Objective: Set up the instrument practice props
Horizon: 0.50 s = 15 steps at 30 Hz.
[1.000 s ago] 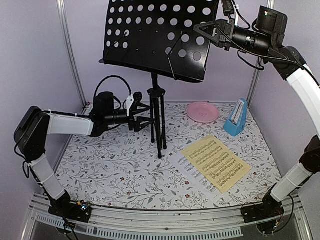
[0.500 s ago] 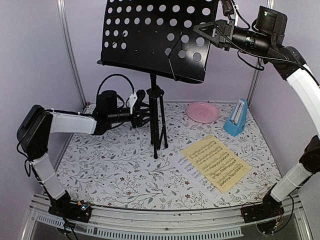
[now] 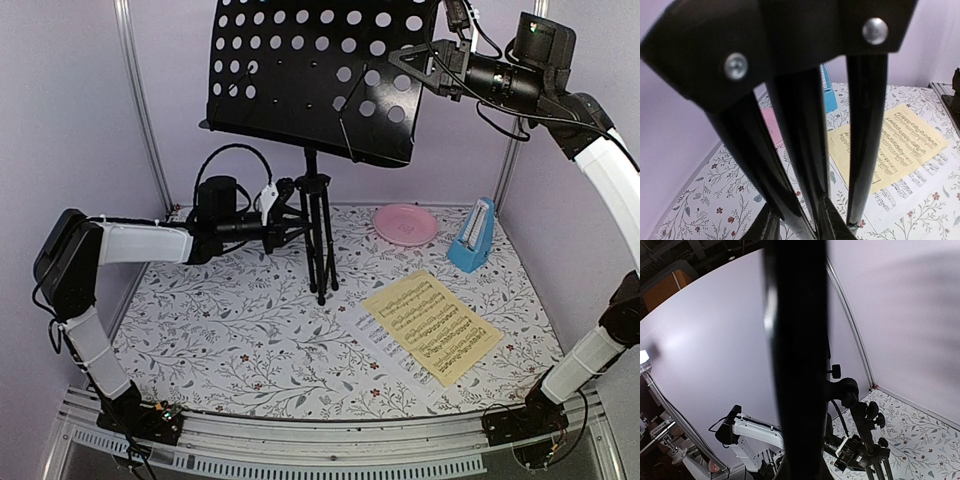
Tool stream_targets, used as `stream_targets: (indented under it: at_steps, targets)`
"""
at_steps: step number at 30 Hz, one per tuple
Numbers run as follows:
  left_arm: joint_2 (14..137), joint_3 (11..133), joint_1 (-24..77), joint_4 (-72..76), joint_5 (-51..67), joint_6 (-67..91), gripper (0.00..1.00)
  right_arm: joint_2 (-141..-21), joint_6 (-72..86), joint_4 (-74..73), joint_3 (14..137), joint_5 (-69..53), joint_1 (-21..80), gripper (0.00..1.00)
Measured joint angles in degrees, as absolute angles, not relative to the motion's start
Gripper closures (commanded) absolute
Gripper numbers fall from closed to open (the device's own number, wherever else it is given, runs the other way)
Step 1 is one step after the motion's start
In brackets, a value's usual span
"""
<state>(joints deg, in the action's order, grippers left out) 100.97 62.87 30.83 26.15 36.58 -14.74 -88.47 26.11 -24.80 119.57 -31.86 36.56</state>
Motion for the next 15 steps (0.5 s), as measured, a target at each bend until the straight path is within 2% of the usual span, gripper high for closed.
stream_targets:
  at_steps: [11,12,15]
  targets:
    - [100.77,64.51,30.76,22.35,31.07,-17.23,0.90,-87.96,26.20,-25.39,119.31,-30.89,36.62,1.00]
    - [100.75,64.88,30.76,21.56,30.83,-17.32,0.88,-87.72,26.17,-25.39,119.02,-30.63,36.62,1.00]
    - [100.29,65.04,30.76,20.38,31.16,-17.54,0.66,-87.02,26.11,-25.41,118.30,-30.48,36.62,1.00]
